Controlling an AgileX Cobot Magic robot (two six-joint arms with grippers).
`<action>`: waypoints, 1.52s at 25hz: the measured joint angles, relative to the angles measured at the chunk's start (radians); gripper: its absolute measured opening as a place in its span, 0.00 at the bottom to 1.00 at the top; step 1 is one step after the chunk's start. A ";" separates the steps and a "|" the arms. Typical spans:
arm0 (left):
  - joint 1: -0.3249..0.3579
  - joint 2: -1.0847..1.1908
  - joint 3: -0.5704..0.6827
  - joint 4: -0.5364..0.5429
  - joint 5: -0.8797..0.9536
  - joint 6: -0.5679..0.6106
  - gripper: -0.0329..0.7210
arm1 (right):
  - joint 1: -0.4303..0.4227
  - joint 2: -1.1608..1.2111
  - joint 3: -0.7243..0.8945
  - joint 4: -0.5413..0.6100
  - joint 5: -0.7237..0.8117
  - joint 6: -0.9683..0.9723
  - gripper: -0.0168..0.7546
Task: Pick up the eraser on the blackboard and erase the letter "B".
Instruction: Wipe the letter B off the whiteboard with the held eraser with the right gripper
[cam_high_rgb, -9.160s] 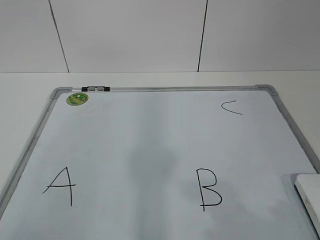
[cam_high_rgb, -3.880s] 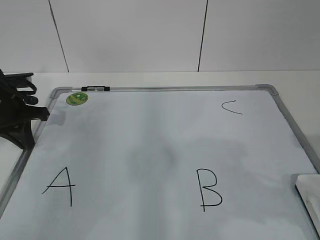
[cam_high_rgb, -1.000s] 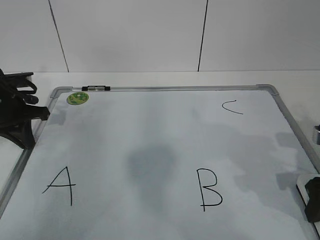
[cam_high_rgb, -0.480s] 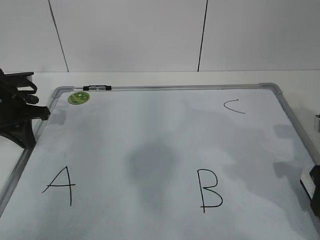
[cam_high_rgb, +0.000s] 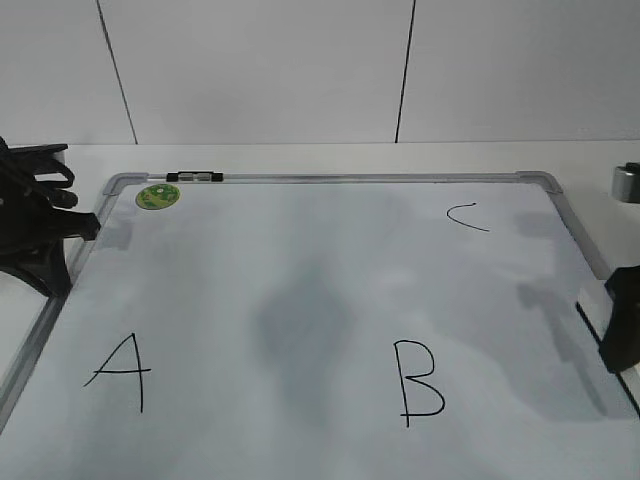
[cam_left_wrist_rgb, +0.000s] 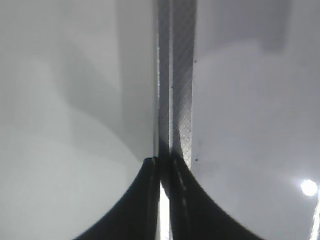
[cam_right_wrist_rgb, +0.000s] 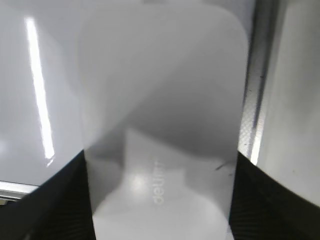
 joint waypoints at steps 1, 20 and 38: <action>0.000 0.000 0.000 0.000 0.000 0.000 0.06 | 0.026 0.000 -0.003 0.002 0.000 -0.002 0.72; 0.000 0.000 0.000 -0.001 0.000 0.000 0.06 | 0.424 0.331 -0.168 -0.084 -0.183 0.147 0.72; 0.000 0.001 0.000 -0.001 -0.002 0.000 0.06 | 0.424 0.410 -0.235 -0.016 -0.133 0.110 0.72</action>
